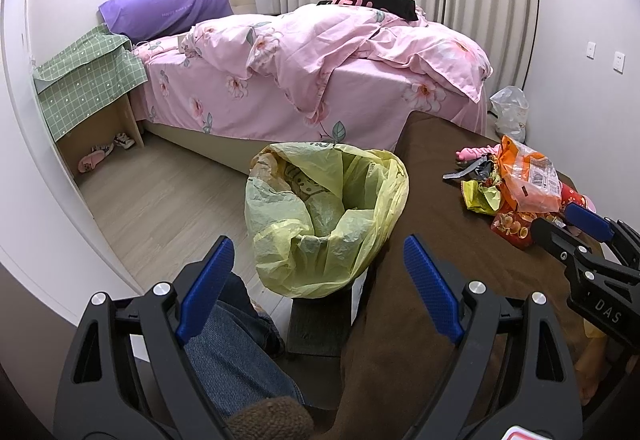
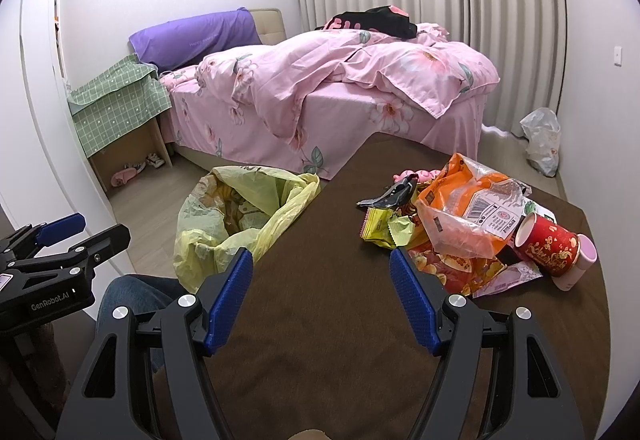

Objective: Collect trash

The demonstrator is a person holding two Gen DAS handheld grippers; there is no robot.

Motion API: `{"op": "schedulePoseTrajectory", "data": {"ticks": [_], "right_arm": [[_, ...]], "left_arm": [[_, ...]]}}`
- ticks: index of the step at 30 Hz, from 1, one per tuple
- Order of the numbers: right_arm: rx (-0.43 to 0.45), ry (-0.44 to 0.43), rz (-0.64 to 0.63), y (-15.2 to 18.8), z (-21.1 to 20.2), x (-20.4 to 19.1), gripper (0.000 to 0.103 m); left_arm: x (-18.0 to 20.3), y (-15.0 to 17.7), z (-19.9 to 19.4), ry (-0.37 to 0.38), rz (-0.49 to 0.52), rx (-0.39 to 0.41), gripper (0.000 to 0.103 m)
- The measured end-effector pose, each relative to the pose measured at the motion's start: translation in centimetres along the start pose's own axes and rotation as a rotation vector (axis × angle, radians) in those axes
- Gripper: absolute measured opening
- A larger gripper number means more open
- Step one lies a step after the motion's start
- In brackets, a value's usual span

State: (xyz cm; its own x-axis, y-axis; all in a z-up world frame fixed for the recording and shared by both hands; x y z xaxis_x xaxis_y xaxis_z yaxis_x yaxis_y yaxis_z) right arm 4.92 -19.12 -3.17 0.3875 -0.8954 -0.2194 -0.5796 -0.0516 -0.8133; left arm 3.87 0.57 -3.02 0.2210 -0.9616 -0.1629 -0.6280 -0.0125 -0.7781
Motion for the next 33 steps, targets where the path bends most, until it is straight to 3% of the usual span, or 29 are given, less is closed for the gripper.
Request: {"op": "schedulePoseTrajectory", "data": {"ticks": [25, 33], "right_arm": [[0.002, 0.005, 0.002, 0.1, -0.1, 0.3, 0.068], [0.01, 0.088, 0.037, 0.8, -1.3, 4.3, 0.068]], "left_arm": [[-0.1, 0.0, 0.0, 0.0, -0.004, 0.005, 0.082], [3.0, -0.8, 0.7, 0.084, 0.057, 0.066, 0.082]]}}
Point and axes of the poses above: each gripper's, at about its wrist camera, not at the fingertips, and z roughly the way its jaws point, x to its right, y to its underside, the point moved 4 cm from there along z, roughly the way its jaws point, and after that the axes turned 15 degrees about -y, right-handed, at the moved point
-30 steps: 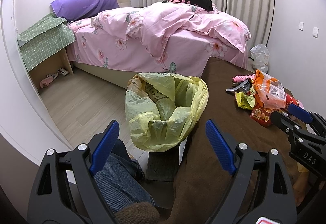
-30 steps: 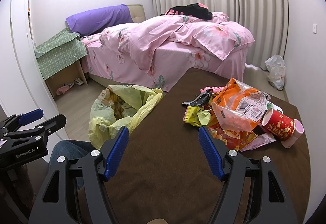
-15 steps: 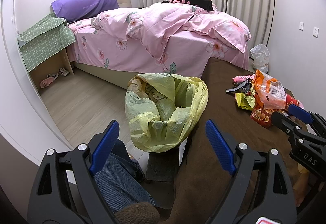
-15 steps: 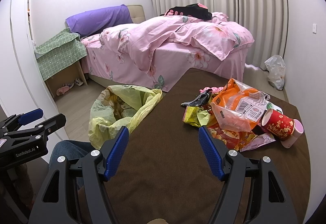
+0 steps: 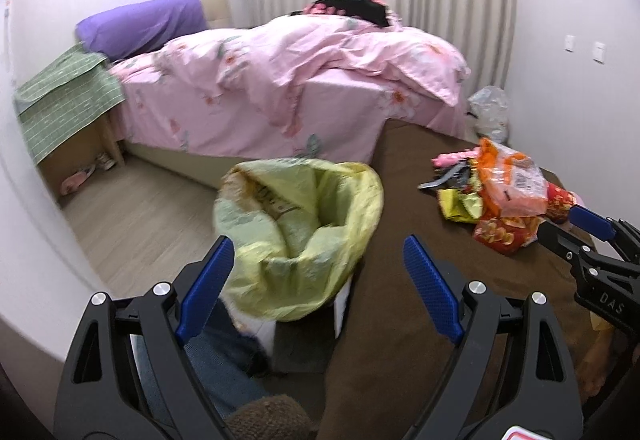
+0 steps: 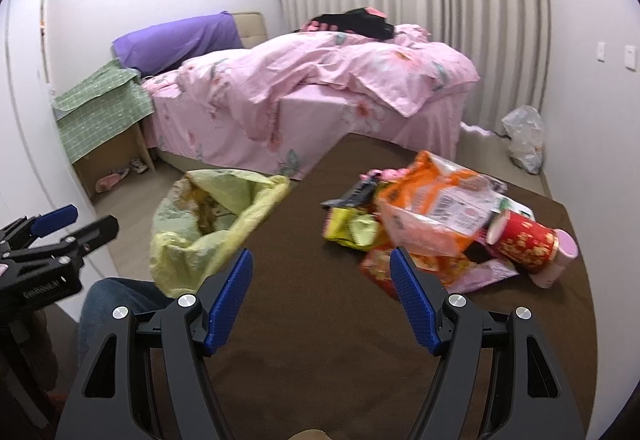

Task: Collect trash
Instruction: 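Reach the left tool to the orange chip bag while the right tool reaches the red cup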

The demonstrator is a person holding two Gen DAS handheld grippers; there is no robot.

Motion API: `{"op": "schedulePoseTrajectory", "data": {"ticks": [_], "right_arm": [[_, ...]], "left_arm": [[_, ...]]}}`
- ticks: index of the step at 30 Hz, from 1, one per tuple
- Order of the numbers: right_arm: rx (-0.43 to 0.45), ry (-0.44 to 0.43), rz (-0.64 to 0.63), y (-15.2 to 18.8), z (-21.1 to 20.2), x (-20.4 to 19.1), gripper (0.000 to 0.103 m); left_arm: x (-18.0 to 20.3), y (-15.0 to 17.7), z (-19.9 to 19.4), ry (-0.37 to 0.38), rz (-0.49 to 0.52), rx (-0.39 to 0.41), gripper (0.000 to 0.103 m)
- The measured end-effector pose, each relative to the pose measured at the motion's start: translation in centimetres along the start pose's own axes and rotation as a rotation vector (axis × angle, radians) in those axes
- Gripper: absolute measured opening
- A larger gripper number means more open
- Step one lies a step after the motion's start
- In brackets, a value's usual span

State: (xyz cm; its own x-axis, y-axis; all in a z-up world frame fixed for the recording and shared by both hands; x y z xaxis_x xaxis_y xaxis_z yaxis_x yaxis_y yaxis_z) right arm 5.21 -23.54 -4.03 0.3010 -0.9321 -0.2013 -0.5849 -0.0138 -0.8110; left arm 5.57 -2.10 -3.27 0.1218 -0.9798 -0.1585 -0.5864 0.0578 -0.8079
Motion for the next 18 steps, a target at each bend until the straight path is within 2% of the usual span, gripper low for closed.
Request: {"op": "schedulePoseTrajectory", "data": {"ticks": [5, 10, 12, 16, 18], "right_arm": [[-0.005, 0.101, 0.042, 1.0, -0.7, 4.4, 0.068], [-0.008, 0.19, 0.088, 2.0, -1.6, 8.9, 0.068], [-0.001, 0.217, 0.1, 2.0, -2.0, 10.4, 0.068], [-0.001, 0.253, 0.138, 1.8, -2.1, 13.7, 0.068], [-0.006, 0.26, 0.156, 1.8, -1.9, 15.0, 0.068]], "left_arm": [[3.6, -0.5, 2.1, 0.094, 0.066, 0.01, 0.083], [7.2, -1.2, 5.1, 0.189, 0.078, -0.033, 0.084], [8.9, -1.8, 6.1, 0.235, 0.093, -0.05, 0.089], [12.1, -3.4, 8.1, 0.236, 0.173, -0.013, 0.092], [13.7, -4.2, 9.6, 0.273, 0.184, -0.036, 0.092]]}}
Point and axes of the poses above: each gripper's, at about its wrist camera, not at the fingertips, and z roughly the way its jaws point, x to its right, y to its underside, the point moved 4 cm from there along z, roughly the way its jaws point, and after that the axes turned 15 degrees about -y, right-handed, at the moved point
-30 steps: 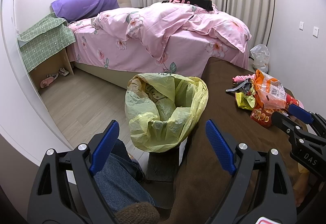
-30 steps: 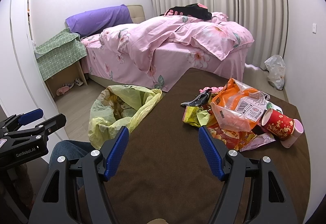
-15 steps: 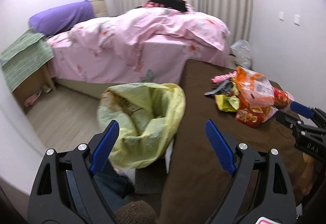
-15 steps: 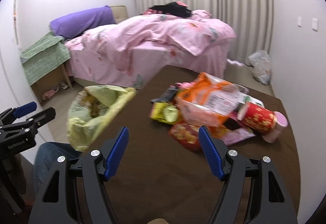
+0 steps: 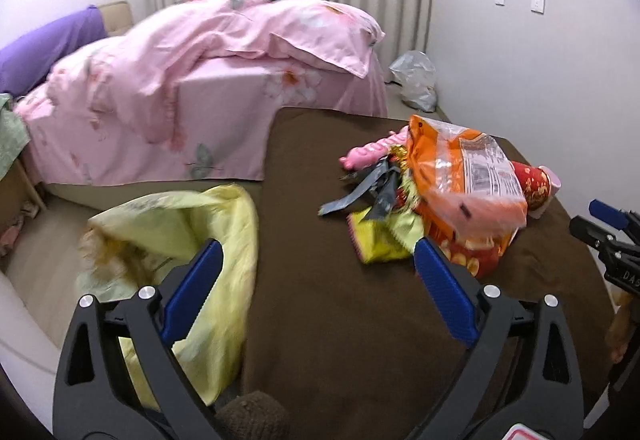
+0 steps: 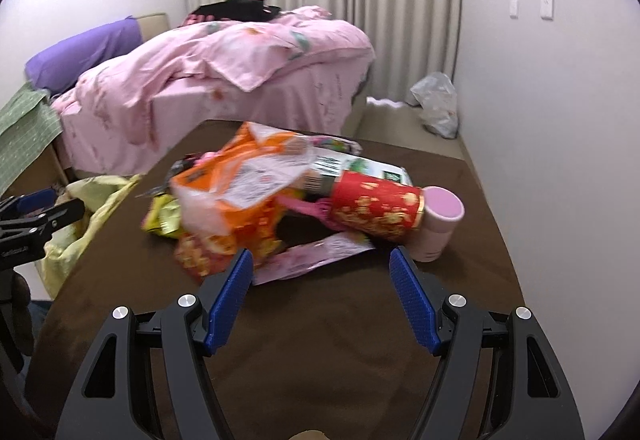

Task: Collect trash
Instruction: 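Reach the left tool to the orange chip bag while the right tool reaches the red cup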

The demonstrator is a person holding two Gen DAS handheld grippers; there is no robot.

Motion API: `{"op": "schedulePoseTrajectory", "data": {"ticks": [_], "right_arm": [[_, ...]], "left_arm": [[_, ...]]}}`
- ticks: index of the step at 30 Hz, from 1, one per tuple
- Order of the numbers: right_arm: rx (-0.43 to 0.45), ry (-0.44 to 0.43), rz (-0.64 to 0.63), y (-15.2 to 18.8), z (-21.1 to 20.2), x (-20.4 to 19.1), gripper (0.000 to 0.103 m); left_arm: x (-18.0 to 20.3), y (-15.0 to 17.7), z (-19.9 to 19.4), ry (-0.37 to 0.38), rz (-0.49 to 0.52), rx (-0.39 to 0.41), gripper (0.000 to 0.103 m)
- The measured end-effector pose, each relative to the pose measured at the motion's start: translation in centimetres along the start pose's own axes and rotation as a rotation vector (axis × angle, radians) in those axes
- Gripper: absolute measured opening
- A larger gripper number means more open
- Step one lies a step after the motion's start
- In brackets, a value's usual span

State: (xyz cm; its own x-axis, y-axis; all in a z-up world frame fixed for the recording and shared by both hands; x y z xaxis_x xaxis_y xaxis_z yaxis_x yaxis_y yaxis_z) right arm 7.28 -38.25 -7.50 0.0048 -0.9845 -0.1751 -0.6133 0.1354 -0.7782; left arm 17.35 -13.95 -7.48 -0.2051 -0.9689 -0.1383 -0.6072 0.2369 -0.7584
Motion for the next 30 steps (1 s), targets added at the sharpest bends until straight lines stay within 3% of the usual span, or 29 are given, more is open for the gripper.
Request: {"op": "schedulePoseTrajectory", "data": {"ticks": [3, 5, 9, 13, 16, 19, 23, 28, 30], "right_arm": [[-0.007, 0.001, 0.001, -0.1, 0.7, 1.3, 0.068], [-0.006, 0.01, -0.011, -0.2, 1.1, 1.9, 0.068], [-0.014, 0.026, -0.032, -0.3, 1.3, 2.9, 0.068], [-0.019, -0.019, -0.057, -1.0, 1.3, 4.3, 0.068], [-0.057, -0.042, -0.212, -2.2, 2.2, 4.4, 0.068], [-0.103, -0.02, -0.379, -3.1, 4.0, 4.3, 0.068], [-0.164, -0.048, -0.534, -3.7, 7.3, 4.0, 0.068], [-0.232, 0.003, -0.645, -3.4, 10.9, 3.6, 0.067], [-0.251, 0.031, -0.662, -3.2, 11.7, 3.4, 0.061]], "left_arm": [[1.1, -1.6, 1.9, 0.086, -0.008, -0.037, 0.091], [2.0, -3.3, 3.0, 0.136, 0.003, -0.02, 0.088], [4.0, -5.5, 5.9, 0.164, 0.038, -0.025, 0.075], [5.3, -6.0, 8.3, 0.198, 0.025, -0.087, 0.071], [5.5, -6.1, 7.8, 0.229, 0.004, -0.085, 0.07], [5.3, -6.0, 7.0, 0.219, 0.003, -0.072, 0.07], [4.6, -5.2, 6.7, 0.198, -0.006, -0.11, 0.07], [3.6, -4.0, 6.1, 0.184, -0.013, -0.123, 0.07], [3.4, -3.7, 5.9, 0.203, -0.024, -0.137, 0.07]]}}
Point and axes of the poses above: each gripper's, at about its wrist camera, not at the fingertips, and z roughly the way its jaws point, x to its right, y to its underside, the point moved 4 cm from there along z, roughly the way its jaws point, and after that the axes turned 15 degrees about -y, right-handed, at the moved point
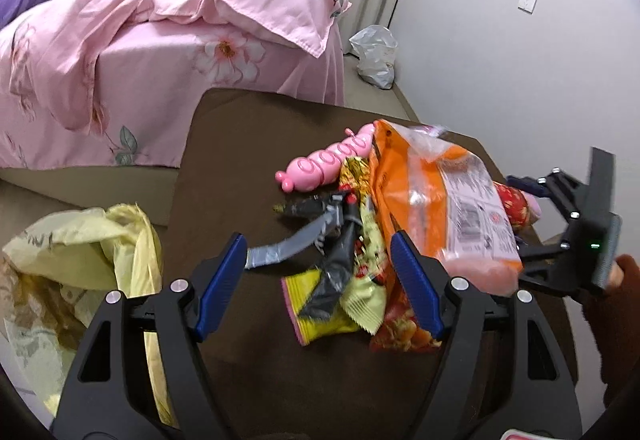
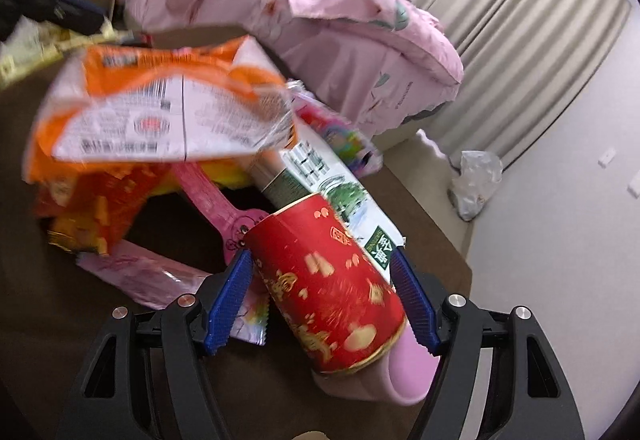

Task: Collect trash
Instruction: 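Reach the left tool to the orange chip bag while the right tool reaches the red cup, then grasp the orange chip bag with the left tool while the right tool grasps the red cup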

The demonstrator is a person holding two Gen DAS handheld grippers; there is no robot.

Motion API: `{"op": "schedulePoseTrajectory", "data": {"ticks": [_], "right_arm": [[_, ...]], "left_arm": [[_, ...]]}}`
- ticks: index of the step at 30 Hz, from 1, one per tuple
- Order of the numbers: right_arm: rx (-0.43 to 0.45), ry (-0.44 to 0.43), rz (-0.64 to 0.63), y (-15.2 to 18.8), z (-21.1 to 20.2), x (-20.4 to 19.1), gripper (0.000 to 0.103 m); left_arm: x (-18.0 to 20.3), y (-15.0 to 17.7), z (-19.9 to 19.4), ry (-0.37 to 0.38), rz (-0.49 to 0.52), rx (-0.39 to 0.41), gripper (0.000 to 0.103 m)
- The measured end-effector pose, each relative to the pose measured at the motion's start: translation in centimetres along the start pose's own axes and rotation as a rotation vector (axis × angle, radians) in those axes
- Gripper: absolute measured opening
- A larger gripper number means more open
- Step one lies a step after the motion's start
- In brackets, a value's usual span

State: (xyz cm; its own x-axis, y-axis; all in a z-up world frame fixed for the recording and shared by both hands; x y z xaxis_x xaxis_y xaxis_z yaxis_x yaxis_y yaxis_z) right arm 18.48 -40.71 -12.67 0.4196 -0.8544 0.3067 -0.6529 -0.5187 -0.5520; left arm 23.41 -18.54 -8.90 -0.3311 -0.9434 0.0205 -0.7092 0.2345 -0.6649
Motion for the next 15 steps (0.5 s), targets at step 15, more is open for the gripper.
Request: {"op": "schedulePoseTrajectory", "data": {"ticks": [15], "right_arm": [[0.219, -0.26, 0.454, 2.8, -7.8, -3.3, 0.048]], "left_arm": [[5.1, 0.9, 0.5, 0.084, -0.094, -0.098, 0.061]]}}
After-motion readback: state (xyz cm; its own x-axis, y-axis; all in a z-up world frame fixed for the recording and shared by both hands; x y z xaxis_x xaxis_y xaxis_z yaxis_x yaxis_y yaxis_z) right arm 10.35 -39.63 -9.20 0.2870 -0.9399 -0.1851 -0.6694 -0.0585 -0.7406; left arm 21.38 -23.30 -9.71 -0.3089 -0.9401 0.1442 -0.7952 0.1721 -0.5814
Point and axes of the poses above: each gripper's, at about its wrist camera, not at the fingertips, and z roughly the way its jaws point, x to its right, y to its underside, the point moved 4 cm from there along z, roughly the way its jaws point, and after that the axes turned 15 degrees about -y, right-handed, at the moved point
